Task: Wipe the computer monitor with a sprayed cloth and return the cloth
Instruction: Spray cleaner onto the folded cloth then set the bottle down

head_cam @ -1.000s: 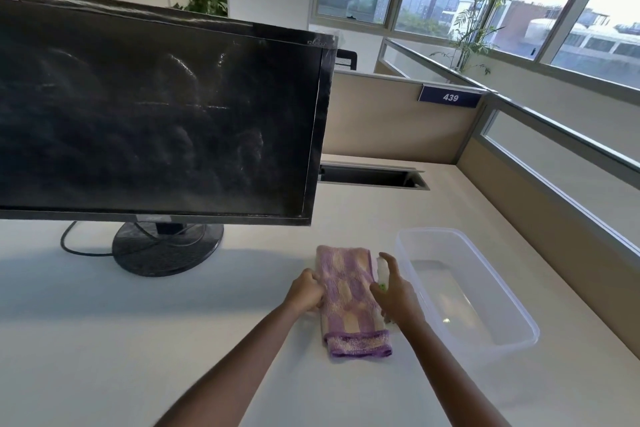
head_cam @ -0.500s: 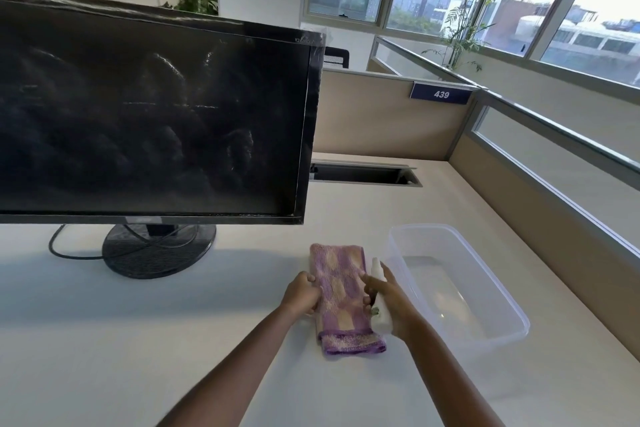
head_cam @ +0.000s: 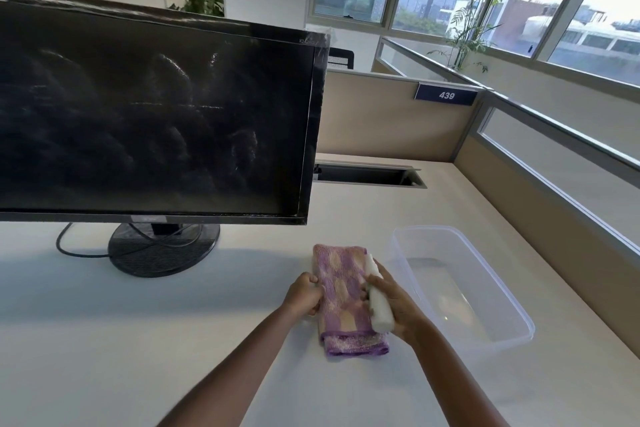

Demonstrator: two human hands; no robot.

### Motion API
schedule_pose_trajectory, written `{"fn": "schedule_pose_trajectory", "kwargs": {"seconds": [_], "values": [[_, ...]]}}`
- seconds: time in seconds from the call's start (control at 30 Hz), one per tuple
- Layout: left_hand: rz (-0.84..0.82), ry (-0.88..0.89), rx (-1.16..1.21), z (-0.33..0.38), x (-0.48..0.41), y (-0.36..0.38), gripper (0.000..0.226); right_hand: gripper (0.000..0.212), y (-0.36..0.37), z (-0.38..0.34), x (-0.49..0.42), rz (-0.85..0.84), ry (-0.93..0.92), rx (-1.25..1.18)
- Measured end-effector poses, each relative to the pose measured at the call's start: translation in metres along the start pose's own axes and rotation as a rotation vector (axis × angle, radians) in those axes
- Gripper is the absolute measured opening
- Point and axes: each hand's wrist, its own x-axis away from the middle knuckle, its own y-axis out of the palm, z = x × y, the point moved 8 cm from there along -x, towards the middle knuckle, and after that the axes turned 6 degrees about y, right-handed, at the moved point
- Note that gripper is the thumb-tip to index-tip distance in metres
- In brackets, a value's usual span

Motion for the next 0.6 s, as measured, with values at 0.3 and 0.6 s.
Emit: {"fn": "schedule_pose_trajectory", "kwargs": {"seconds": [0.3,0.6], "values": [[-0.005,-0.004,-0.01,0.0014,0.0023,-0.0008,0.008,0.032,-0.0031,0.0064,0.0005,0.006,0.092,-0.09],[0.002,-0.004,-0.015,0.0019,0.004,-0.0012,0.007,0.041,0.0065,0.0017,-0.001,0.011,0.025,-0.009]]}}
